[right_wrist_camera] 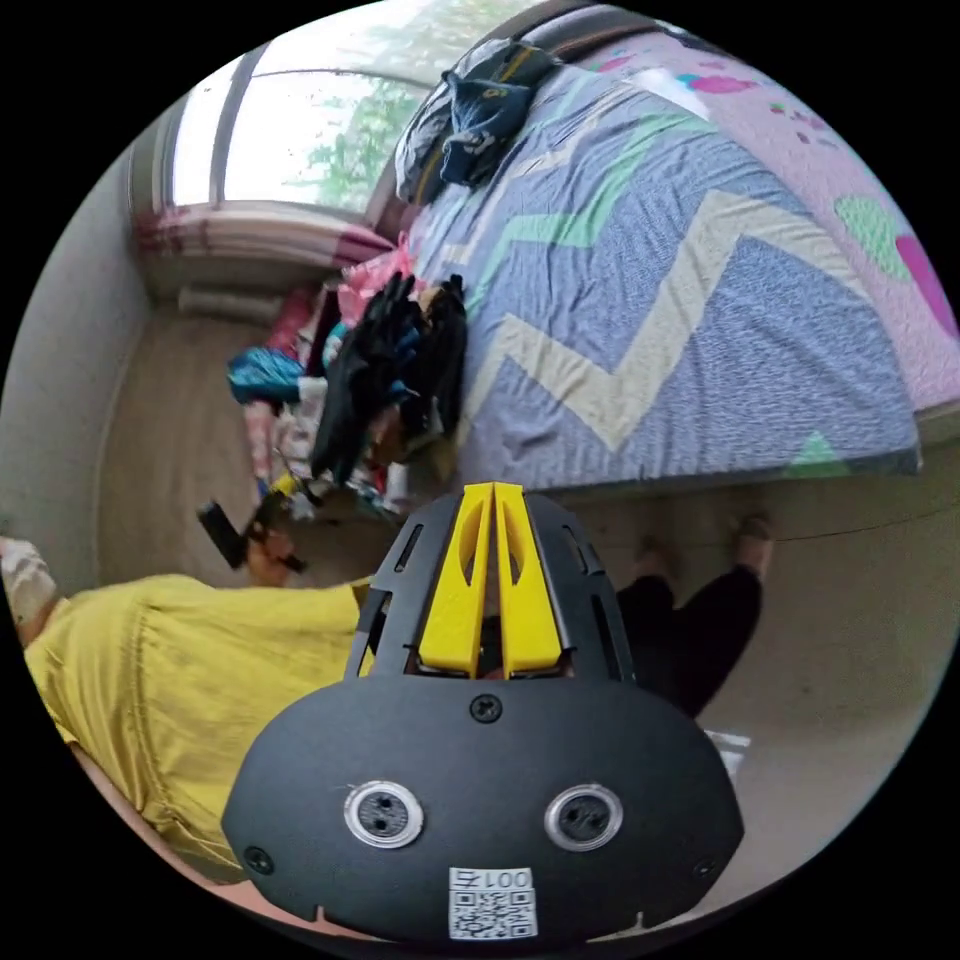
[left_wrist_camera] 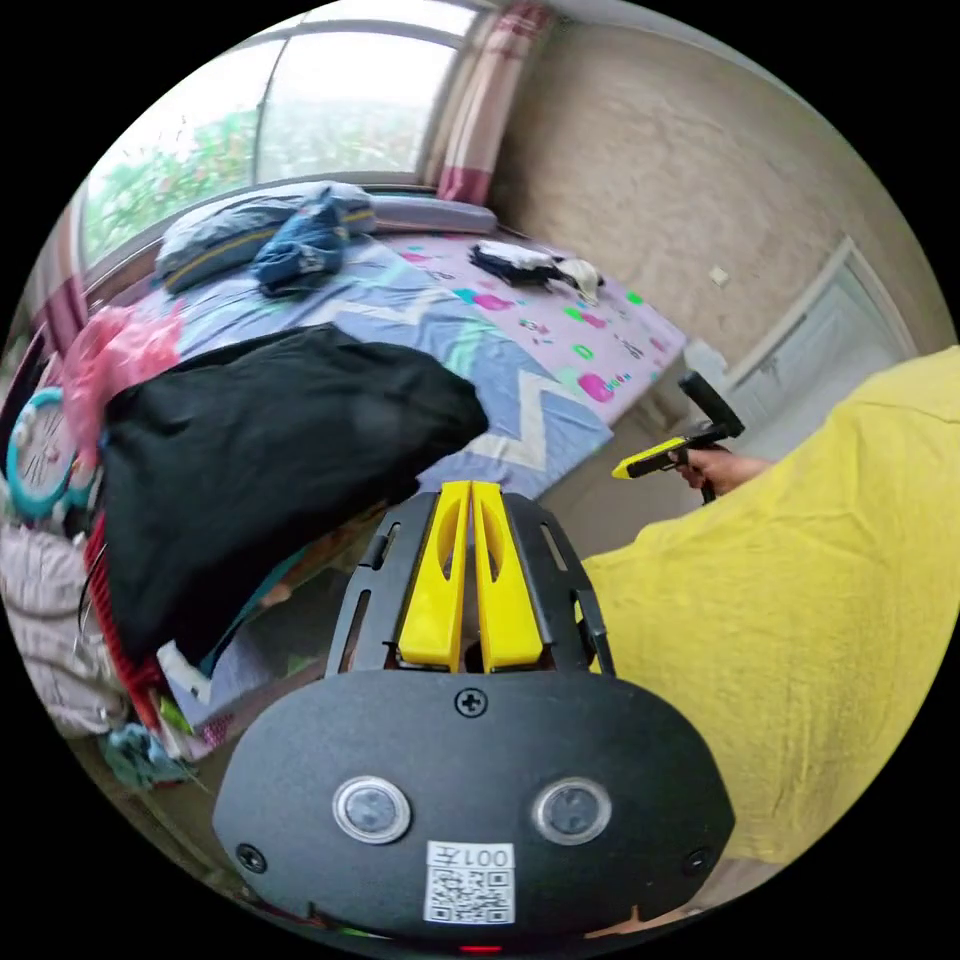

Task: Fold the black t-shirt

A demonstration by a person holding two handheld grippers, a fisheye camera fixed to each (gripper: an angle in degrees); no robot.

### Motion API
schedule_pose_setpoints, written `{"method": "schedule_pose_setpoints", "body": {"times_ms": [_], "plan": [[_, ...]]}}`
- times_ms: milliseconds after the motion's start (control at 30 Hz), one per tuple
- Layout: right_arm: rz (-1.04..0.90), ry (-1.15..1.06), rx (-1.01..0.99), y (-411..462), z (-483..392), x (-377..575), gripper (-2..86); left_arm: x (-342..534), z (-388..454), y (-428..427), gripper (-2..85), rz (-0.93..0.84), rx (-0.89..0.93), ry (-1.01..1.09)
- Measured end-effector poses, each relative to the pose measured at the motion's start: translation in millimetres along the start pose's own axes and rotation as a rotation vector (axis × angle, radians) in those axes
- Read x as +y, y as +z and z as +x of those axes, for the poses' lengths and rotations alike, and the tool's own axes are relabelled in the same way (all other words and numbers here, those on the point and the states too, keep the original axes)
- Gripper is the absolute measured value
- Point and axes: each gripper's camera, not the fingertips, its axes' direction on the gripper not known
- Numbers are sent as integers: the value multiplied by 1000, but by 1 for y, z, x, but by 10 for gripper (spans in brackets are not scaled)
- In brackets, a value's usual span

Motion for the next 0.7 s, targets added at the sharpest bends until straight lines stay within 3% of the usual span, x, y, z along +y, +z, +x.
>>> {"method": "schedule_pose_setpoints", "body": {"times_ms": [67,267,400,633,700], "plan": [[-99,-99,175,7,-22,12,5,0,28,70,-12,-115,18,193],[-434,-442,876,36,-71,88,2,19,82,206,-12,-232,224,356],[-421,-356,1224,14,-55,149,1,36,117,290,-12,-315,293,421],[-299,-108,1346,-102,-11,248,0,84,227,457,-12,-400,331,579],[-205,-42,1463,-159,-11,277,0,98,259,496,-12,-402,367,630]]}}
